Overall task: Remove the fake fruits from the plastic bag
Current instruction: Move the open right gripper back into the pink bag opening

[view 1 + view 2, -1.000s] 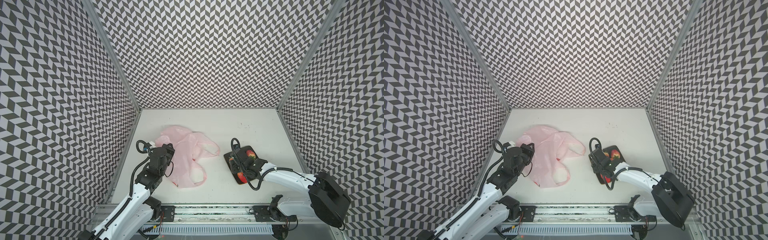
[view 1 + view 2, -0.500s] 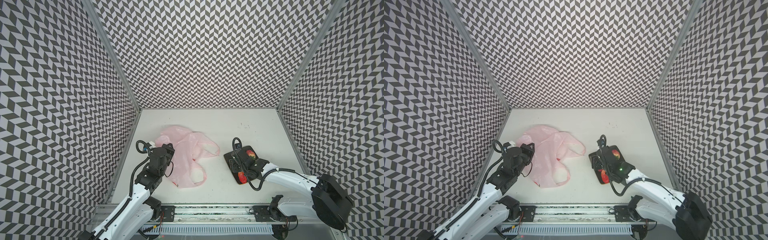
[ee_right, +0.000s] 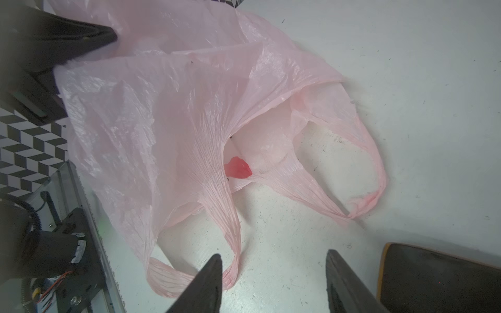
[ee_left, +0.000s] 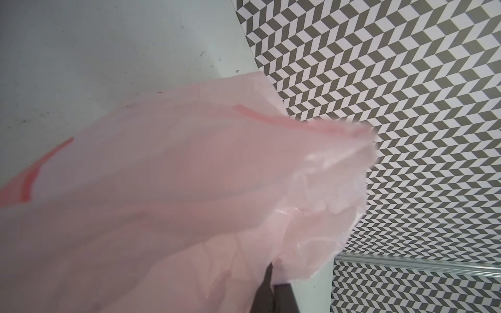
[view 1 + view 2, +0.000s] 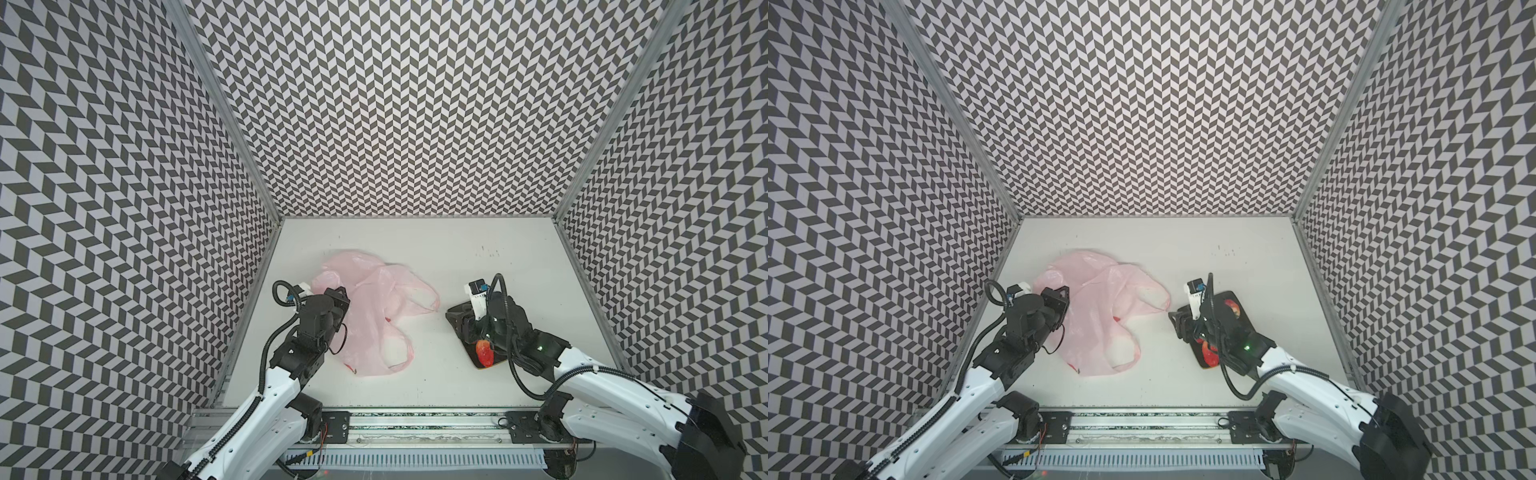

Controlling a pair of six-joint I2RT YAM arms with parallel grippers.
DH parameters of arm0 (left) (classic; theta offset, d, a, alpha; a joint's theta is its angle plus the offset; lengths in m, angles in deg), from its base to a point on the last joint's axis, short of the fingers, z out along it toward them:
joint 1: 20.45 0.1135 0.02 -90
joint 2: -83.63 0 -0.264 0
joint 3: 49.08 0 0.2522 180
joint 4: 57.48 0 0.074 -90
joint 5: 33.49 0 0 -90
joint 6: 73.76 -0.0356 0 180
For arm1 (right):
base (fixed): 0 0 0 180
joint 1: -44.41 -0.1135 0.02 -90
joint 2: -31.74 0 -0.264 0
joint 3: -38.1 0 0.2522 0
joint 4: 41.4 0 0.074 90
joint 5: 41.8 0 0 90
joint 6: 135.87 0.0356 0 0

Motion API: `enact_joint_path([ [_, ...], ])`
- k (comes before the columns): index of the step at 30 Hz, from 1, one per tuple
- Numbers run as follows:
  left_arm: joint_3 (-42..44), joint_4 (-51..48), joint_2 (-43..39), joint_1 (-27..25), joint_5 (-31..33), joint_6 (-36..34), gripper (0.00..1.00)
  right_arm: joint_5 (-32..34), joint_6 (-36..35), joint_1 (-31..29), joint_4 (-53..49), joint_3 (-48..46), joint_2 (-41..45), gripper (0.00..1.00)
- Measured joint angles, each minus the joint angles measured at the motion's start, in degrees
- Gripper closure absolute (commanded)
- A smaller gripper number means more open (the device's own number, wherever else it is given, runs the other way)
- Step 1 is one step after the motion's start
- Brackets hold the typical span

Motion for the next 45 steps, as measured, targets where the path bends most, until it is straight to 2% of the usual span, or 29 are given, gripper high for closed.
enact_joint_path([
  [8, 0.0, -0.1, 0.2, 0.0, -0.2, 0.0, 1.00, -4.1, -2.6, -2.6, 7.7, 3.2, -12.9, 0.44],
  [17, 0.0, -0.3, 0.4, 0.1, -0.4, -0.2, 1.00, -5.8, -3.0, -4.0, 11.3, 7.9, -24.9, 0.51],
  [23, 0.0, -0.3, 0.8, 0.1, -0.6, -0.5, 1.00, -6.1, -3.8, -5.4, 13.1, 12.3, -32.9, 0.59],
  [29, -0.6, -0.7, 1.1, 0.2, -0.9, -1.2, 1.00, -4.0, -4.4, -5.8, 16.2, 20.7, -42.6, 0.63],
  [36, -1.7, -0.4, 1.4, 0.3, -2.4, -4.2, 1.00, -1.5, -5.8, -5.8, 20.5, 29.0, -53.3, 0.63],
  [40, -3.7, 1.3, 2.0, 0.4, -5.1, -8.2, 1.00, -1.4, -6.4, -5.9, 21.6, 30.9, -57.3, 0.57],
  [45, -5.7, 3.9, 2.2, 0.3, -8.9, -12.1, 1.00, -2.6, -5.9, -5.7, 22.6, 30.9, -58.0, 0.49],
])
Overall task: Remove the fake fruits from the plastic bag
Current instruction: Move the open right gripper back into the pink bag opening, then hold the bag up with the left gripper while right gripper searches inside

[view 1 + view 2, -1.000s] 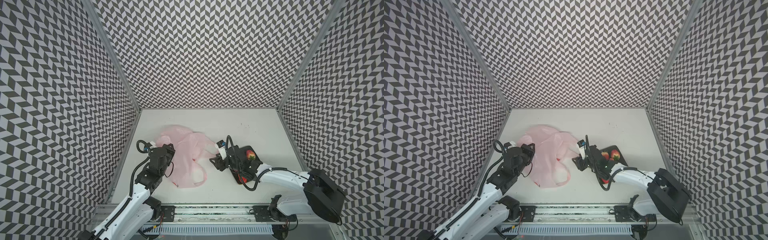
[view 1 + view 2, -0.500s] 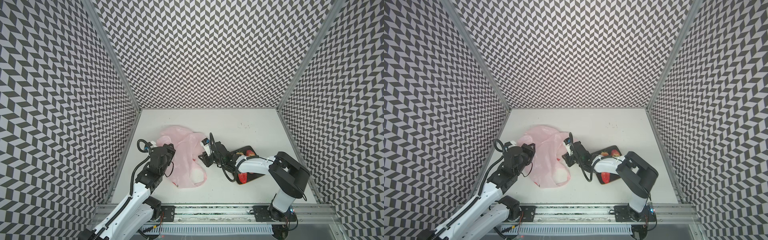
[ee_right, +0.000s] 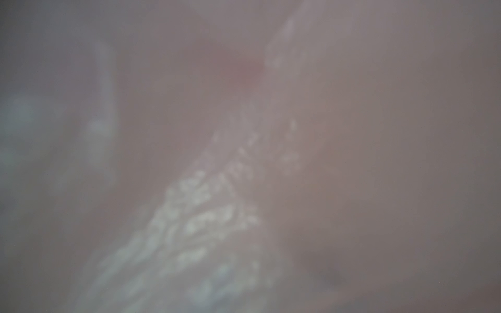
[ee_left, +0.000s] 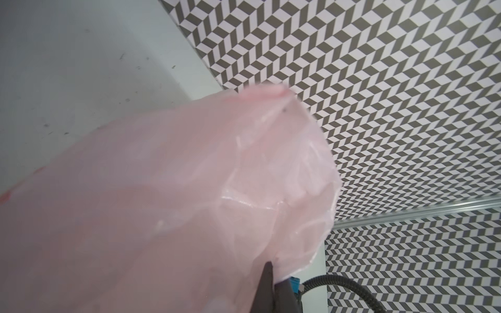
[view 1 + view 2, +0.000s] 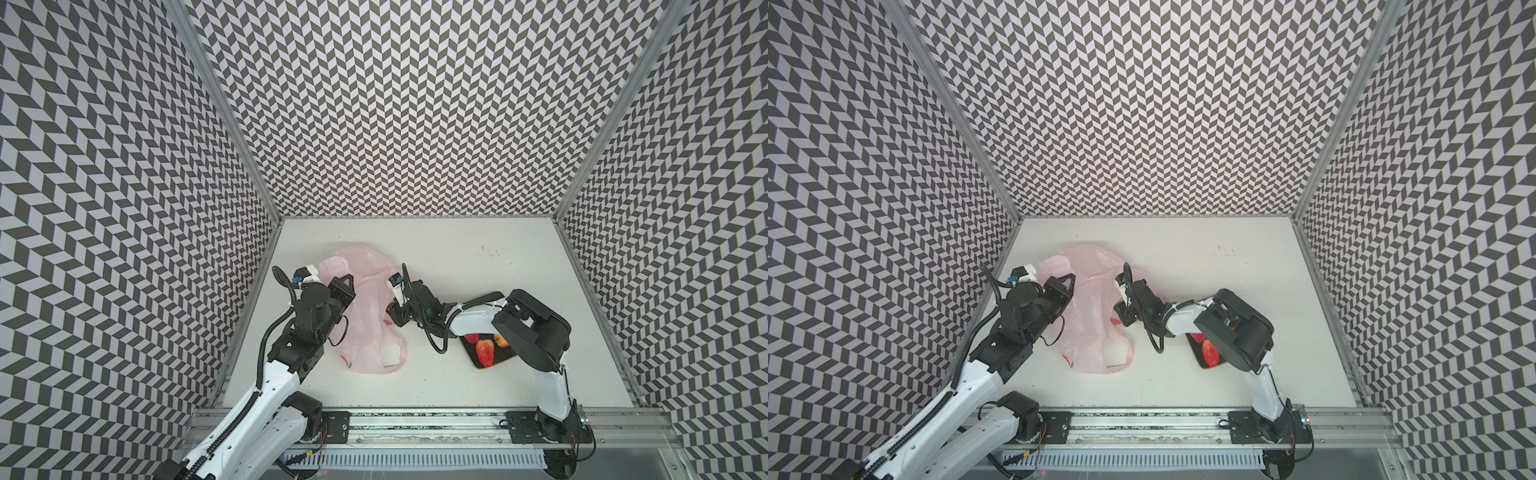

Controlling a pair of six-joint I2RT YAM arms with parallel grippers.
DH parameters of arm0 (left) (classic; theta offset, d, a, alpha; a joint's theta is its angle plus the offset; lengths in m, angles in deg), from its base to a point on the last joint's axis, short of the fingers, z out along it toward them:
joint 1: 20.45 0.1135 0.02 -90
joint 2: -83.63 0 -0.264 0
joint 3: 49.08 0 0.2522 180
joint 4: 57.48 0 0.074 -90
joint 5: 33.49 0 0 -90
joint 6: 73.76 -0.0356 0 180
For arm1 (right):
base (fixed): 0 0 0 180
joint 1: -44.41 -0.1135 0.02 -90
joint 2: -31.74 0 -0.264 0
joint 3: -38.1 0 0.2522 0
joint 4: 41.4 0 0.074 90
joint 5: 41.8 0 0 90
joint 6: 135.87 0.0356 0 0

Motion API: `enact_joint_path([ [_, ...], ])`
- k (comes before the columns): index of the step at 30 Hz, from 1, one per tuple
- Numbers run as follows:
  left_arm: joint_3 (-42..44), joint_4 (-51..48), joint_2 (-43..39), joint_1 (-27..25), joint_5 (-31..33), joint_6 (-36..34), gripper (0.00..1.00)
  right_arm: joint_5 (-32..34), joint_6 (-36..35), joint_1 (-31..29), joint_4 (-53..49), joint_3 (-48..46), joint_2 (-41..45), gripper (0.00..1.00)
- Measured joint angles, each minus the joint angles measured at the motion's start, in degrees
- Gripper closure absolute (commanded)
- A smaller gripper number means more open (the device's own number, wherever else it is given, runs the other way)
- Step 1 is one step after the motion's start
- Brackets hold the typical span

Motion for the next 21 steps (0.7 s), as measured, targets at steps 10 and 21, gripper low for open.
enact_joint_path([
  [10, -4.2, 1.9, -0.7, 0.0, -5.9, -5.5, 1.00, -2.2, 2.7, 0.5, 2.5, -2.5, 4.0, 0.30],
  [21, -2.9, 2.6, -1.4, 0.0, -7.2, -5.0, 1.00, -4.4, 7.0, 0.7, 5.5, -5.8, 4.3, 0.22],
])
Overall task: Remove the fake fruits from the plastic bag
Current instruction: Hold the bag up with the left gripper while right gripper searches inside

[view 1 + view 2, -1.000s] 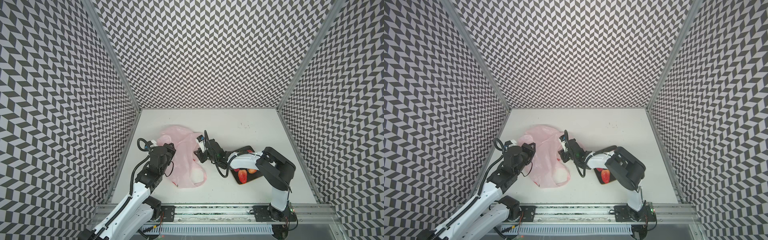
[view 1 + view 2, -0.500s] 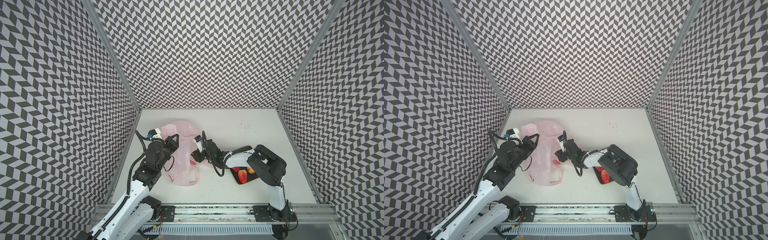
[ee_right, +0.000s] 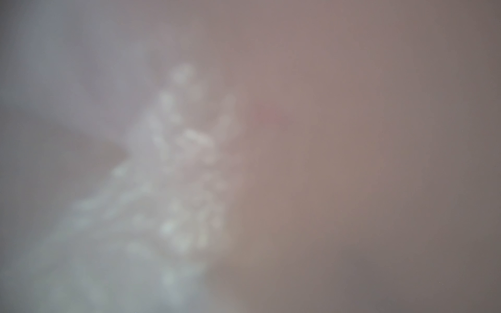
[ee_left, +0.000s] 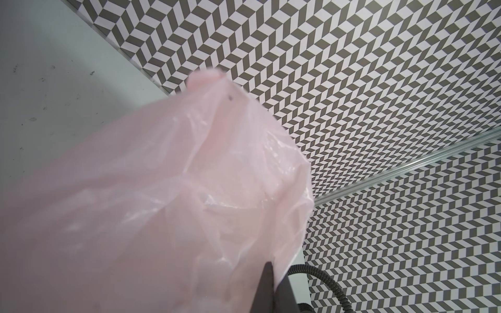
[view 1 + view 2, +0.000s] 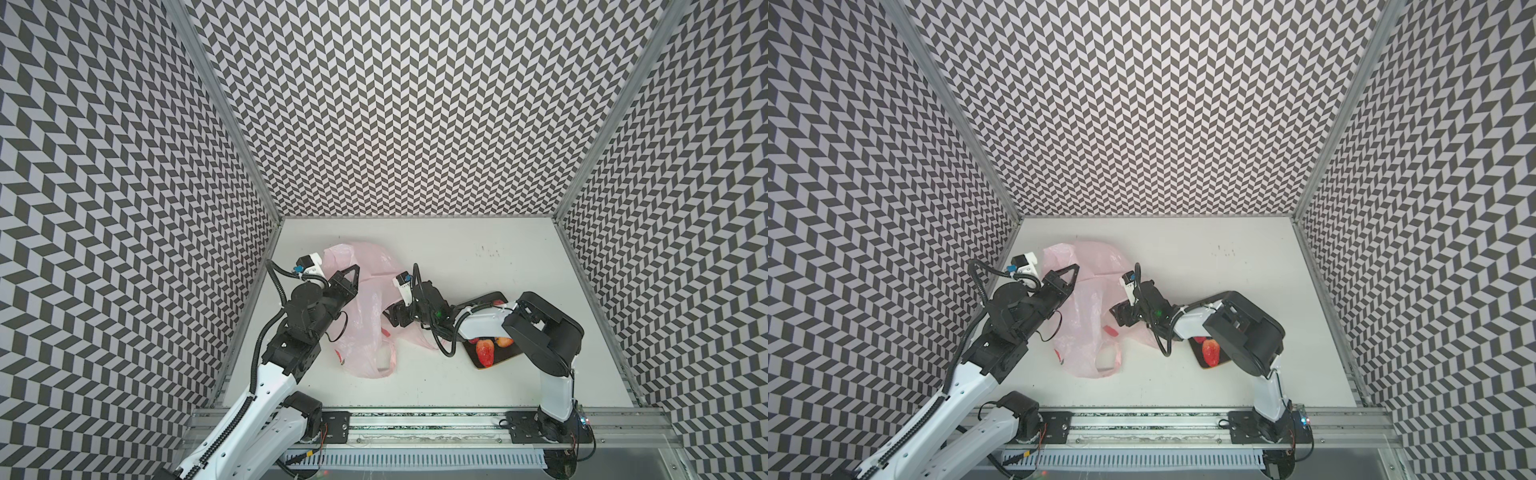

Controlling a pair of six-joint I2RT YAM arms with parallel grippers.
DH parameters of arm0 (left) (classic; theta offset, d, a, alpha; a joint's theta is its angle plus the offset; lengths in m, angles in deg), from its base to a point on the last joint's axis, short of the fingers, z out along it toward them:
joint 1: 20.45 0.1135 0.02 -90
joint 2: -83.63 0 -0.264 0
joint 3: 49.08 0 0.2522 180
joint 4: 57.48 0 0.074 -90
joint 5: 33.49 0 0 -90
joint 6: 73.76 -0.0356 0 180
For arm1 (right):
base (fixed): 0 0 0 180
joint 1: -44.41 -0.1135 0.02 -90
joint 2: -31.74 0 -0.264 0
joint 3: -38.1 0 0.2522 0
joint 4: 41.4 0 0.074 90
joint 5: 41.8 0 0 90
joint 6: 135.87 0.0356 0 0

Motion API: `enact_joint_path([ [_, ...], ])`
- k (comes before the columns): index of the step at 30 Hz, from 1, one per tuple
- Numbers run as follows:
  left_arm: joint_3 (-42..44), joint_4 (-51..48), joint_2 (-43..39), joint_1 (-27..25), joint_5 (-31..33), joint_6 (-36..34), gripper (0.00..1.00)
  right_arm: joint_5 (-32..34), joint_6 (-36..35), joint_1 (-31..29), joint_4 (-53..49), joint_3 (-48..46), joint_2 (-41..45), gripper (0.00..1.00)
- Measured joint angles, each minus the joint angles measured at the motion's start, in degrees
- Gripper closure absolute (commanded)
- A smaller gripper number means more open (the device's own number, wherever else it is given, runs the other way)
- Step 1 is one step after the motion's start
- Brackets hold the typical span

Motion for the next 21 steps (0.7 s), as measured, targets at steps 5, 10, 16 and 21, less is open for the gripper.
enact_joint_path([
  [5, -0.5, 0.7, -0.2, -0.2, -1.9, -1.2, 1.00, -0.4, 1.5, 0.0, 2.8, 1.5, -0.1, 0.22],
  [10, -1.6, 1.9, -1.2, -1.0, -3.8, -3.0, 1.00, 0.1, 2.1, 0.0, 6.3, 2.0, -0.1, 0.21],
  [16, -1.6, 3.9, -2.5, -1.1, -5.1, -3.6, 1.00, 1.3, 2.3, 0.0, 8.5, -0.5, 1.0, 0.21],
  [21, -1.6, 4.9, -2.6, -1.1, -5.9, -3.8, 1.00, 2.8, 2.1, 0.0, 8.5, -2.2, 2.6, 0.21],
])
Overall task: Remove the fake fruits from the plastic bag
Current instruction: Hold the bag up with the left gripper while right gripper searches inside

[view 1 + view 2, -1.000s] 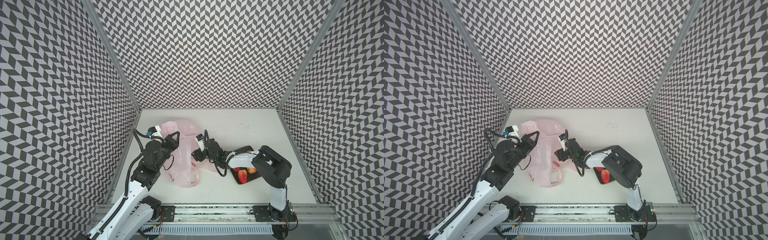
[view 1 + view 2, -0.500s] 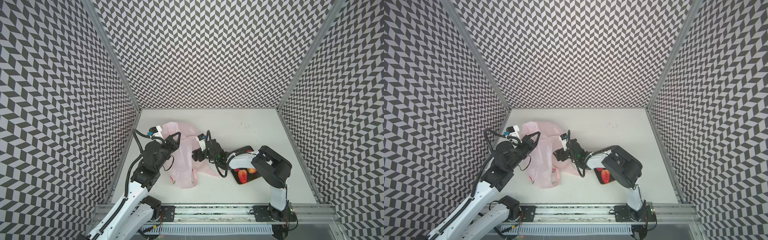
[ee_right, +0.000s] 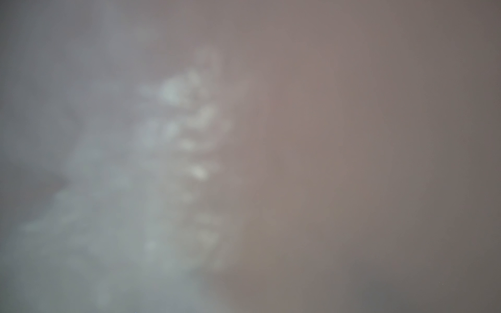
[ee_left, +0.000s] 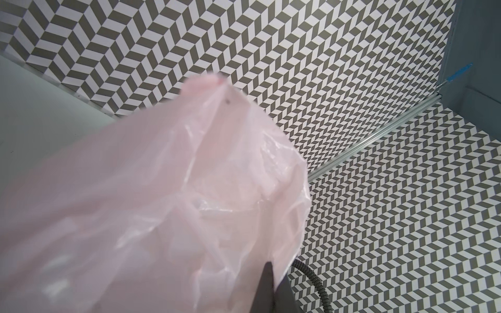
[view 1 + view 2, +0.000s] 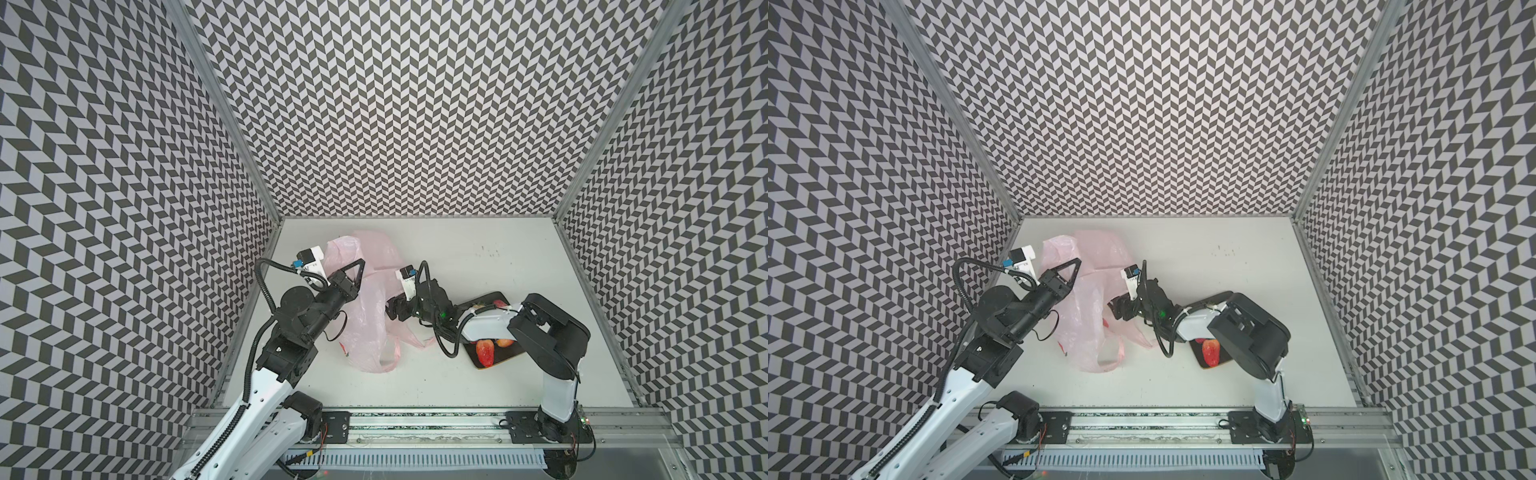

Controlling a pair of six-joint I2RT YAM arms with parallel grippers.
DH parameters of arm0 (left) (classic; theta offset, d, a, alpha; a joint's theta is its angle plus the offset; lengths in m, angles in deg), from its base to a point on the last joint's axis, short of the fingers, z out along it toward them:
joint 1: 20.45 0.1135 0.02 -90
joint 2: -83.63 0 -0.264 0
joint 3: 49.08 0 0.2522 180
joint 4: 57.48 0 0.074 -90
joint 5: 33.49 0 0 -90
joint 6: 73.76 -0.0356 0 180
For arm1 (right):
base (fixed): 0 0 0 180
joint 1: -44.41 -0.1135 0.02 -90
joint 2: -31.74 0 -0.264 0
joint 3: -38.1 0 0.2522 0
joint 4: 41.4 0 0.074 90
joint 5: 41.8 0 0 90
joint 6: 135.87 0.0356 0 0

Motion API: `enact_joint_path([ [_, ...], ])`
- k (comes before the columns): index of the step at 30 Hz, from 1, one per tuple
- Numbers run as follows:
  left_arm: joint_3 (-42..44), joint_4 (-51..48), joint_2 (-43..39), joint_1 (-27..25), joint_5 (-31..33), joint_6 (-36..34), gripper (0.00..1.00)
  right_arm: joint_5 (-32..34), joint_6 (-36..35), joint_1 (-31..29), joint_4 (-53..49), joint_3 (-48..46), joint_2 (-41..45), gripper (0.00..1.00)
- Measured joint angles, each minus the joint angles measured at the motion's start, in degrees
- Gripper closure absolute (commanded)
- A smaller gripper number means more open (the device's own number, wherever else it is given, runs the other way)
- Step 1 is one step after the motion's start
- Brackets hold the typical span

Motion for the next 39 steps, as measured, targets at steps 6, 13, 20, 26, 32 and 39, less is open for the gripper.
enact_joint_path([
  [6, 0.0, 1.3, -0.1, 0.0, -1.0, 0.0, 1.00, 1.6, -0.3, 0.0, 0.6, -0.9, 2.2, 0.21],
  [13, 0.7, -4.0, -2.3, 0.1, 4.3, 4.3, 1.00, 3.7, -0.6, 0.0, 2.4, -3.9, 5.7, 0.22],
  [20, -2.0, -7.0, 1.4, -4.9, 5.2, 1.7, 1.00, 7.3, -0.7, 0.0, 4.7, -6.5, 7.7, 0.23],
  [26, -0.1, -3.8, -0.1, -5.0, 3.7, 1.6, 1.00, 9.2, -1.4, 0.0, 6.0, -7.5, 9.6, 0.23],
  [32, 5.9, -9.2, -1.3, 1.4, 3.1, 7.4, 1.00, 10.4, -1.8, 0.0, 6.7, -7.5, 10.2, 0.24],
  [39, 10.8, -16.6, 0.7, 6.4, -1.5, 12.2, 1.00, 10.5, -2.5, 0.0, 2.6, -3.5, 4.2, 0.26],
])
